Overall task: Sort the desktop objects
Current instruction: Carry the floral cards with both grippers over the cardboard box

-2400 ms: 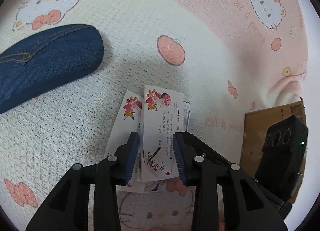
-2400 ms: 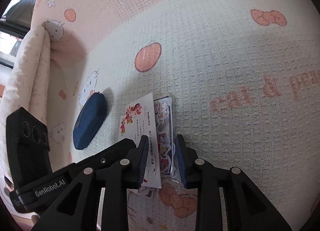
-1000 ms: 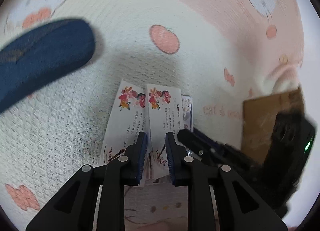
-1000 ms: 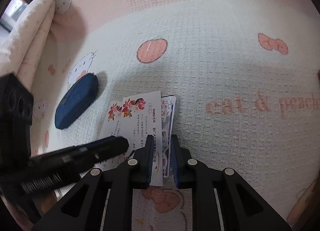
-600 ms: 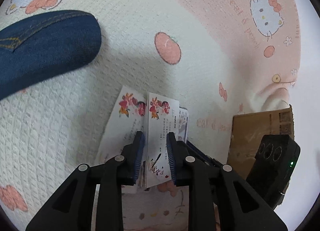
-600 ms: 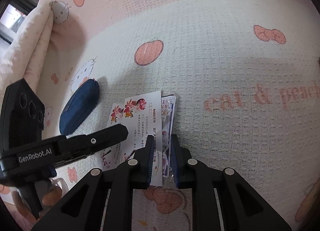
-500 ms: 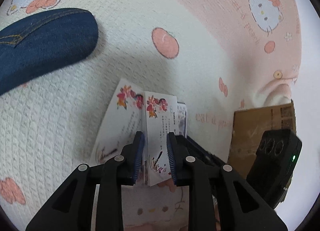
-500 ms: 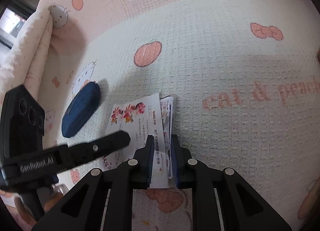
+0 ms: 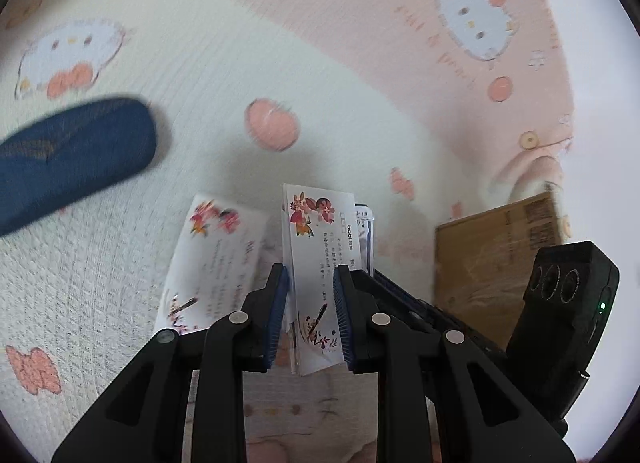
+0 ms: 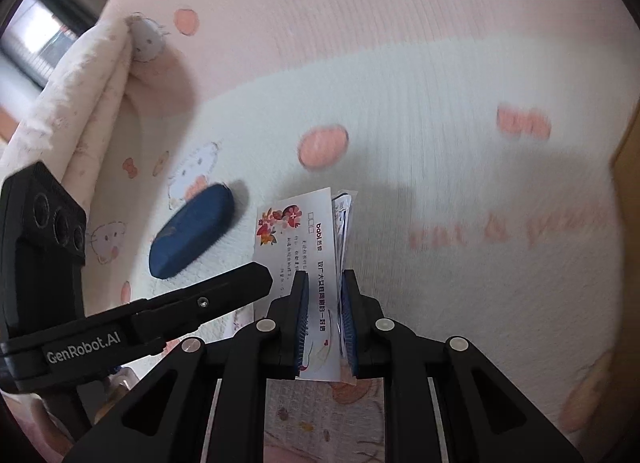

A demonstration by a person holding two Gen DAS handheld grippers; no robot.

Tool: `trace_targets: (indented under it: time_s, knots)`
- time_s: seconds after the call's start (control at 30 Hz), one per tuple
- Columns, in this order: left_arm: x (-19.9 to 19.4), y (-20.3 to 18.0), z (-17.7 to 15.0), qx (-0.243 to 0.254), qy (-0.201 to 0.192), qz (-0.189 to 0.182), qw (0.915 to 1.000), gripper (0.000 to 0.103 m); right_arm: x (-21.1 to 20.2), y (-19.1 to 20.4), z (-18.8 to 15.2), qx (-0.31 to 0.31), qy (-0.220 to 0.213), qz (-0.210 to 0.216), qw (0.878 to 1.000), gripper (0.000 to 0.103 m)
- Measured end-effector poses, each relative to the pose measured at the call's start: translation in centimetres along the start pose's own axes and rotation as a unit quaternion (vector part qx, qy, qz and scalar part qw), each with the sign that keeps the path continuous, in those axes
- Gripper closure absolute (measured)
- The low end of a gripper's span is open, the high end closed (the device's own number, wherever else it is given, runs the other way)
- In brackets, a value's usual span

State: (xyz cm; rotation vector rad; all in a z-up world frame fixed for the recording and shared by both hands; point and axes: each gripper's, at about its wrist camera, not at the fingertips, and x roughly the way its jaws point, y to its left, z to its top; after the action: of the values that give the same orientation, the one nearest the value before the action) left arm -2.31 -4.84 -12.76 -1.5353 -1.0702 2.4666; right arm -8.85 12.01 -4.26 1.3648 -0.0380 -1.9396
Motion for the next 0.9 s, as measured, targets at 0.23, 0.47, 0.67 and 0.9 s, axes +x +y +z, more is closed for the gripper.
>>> trace_targets:
  time_s: [0.23, 0.47, 0.67, 0.9]
  knots:
    - [-3.5, -5.0, 0.4, 0.041, -0.044, -0.032, 0.9977, 0.078, -6.4, 0.8, 1.4, -0.026, -0.063, 0.009, 0.998, 0.089]
    - [-5.7, -11.4, 0.9, 0.097, -0.068, -0.081, 0.9897, 0.078, -13.6, 1.2, 2.4, -0.055, -0.123, -0.021, 0.991, 0.089]
    - [-6.4, -17.3, 0.8, 0.155, -0.079, -0.121, 0.9774, 0.078, -19.8, 0.3, 2.8, -0.049, -0.182, -0.066, 0.980, 0.090]
    - [-4.9, -23.9, 0.2, 0.214, -0.051, -0.158, 0.9626, 0.078, -25.9, -2.3, 2.3, -0.036, -0.230, -0.120, 0.965, 0.091]
